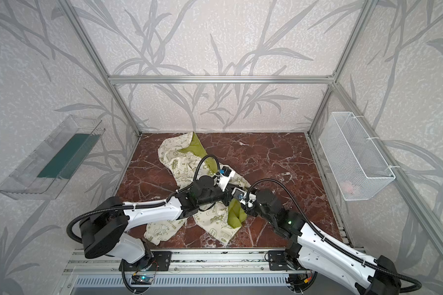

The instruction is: Zip up the jacket

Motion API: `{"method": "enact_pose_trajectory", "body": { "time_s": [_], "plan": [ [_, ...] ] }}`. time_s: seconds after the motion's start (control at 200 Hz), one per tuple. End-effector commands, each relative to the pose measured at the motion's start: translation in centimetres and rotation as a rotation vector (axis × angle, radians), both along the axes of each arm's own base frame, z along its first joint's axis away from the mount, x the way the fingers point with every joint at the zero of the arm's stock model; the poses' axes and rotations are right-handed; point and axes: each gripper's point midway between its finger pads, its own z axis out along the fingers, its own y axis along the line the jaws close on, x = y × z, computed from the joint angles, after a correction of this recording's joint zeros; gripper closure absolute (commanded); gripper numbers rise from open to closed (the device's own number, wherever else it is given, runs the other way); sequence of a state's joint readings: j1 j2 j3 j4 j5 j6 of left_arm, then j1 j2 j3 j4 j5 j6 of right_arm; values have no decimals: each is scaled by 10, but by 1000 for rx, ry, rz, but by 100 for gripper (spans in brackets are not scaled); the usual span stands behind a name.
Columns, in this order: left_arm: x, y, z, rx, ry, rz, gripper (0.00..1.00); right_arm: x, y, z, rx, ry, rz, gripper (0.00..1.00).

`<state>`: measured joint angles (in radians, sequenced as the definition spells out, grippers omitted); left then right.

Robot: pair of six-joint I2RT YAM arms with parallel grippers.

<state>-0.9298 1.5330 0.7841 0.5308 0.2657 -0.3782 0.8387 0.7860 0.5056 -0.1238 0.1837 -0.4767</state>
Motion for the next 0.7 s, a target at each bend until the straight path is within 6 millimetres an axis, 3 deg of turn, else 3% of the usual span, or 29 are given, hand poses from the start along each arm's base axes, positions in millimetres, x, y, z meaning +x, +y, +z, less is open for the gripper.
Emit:
{"method": "enact_pose_trajectory", "body": {
  "time_s": [0.0, 0.695],
  "plan": [
    [2, 3, 11, -25, -17, 14, 100, 3, -1, -2, -12, -6, -11, 50],
    [1, 3, 10, -26, -18, 10, 100, 4, -6, 3, -17, -11, -28, 66]
  ]
}}
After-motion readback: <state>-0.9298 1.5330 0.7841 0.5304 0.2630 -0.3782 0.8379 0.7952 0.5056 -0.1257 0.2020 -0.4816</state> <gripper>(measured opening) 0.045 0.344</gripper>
